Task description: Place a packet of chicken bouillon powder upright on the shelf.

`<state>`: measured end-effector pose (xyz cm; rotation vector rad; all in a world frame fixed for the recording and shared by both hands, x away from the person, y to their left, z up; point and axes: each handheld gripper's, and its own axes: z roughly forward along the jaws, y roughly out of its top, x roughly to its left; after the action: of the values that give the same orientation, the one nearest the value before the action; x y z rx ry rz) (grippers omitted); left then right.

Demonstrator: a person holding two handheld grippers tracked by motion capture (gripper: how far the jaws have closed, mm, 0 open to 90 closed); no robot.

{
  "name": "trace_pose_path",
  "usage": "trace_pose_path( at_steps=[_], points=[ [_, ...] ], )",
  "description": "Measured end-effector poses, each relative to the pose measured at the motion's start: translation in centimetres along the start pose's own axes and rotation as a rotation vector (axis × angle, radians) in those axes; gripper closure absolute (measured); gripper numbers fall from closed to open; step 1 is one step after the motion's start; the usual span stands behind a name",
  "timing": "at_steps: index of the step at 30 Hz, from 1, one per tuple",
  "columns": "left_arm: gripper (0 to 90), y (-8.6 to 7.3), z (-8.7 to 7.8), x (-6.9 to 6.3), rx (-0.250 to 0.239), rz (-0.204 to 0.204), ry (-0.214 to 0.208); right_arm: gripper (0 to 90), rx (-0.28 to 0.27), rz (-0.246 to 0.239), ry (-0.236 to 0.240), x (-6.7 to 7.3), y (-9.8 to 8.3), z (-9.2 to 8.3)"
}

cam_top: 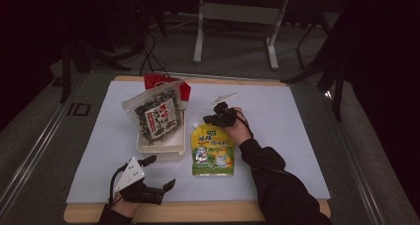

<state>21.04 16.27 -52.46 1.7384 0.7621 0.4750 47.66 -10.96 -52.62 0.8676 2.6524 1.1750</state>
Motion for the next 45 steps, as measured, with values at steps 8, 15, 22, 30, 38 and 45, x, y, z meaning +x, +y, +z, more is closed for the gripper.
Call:
trace_pose_path(
  at_steps=[8, 15, 22, 30, 38, 45],
  points=[
    [2.4, -0.1, 0.0, 0.0, 0.006, 0.007, -0.005, 89.1, 0.049, 0.016, 0.004, 0.4, 0.8, 2.9],
    [2.4, 0.0, 0.1, -0.1, 0.009, 0.014, -0.004, 89.7, 0.069, -0.006, 0.001, 1.7, 0.0, 2.7],
    [2.4, 0.1, 0.2, -0.3, 0.005, 0.014, -0.005, 89.7, 0.072, 0.005, 0.016, 2.7, -1.7, 1.2],
    [2.4, 0.2, 0.4, -0.3, 0.006, 0.017, -0.012, 85.1, 0.058, -0.026, 0.018, 3.6, -2.7, -0.3],
    [2.4, 0.2, 0.4, -0.3, 0.000, 0.016, -0.021, 71.3, 0.019, -0.075, -0.004, 3.5, -4.2, -5.8],
    [2.4, 0.2, 0.7, -0.4, 0.001, 0.021, -0.029, 54.7, 0.043, -0.080, -0.055, 1.9, -6.2, -8.7]
  ],
)
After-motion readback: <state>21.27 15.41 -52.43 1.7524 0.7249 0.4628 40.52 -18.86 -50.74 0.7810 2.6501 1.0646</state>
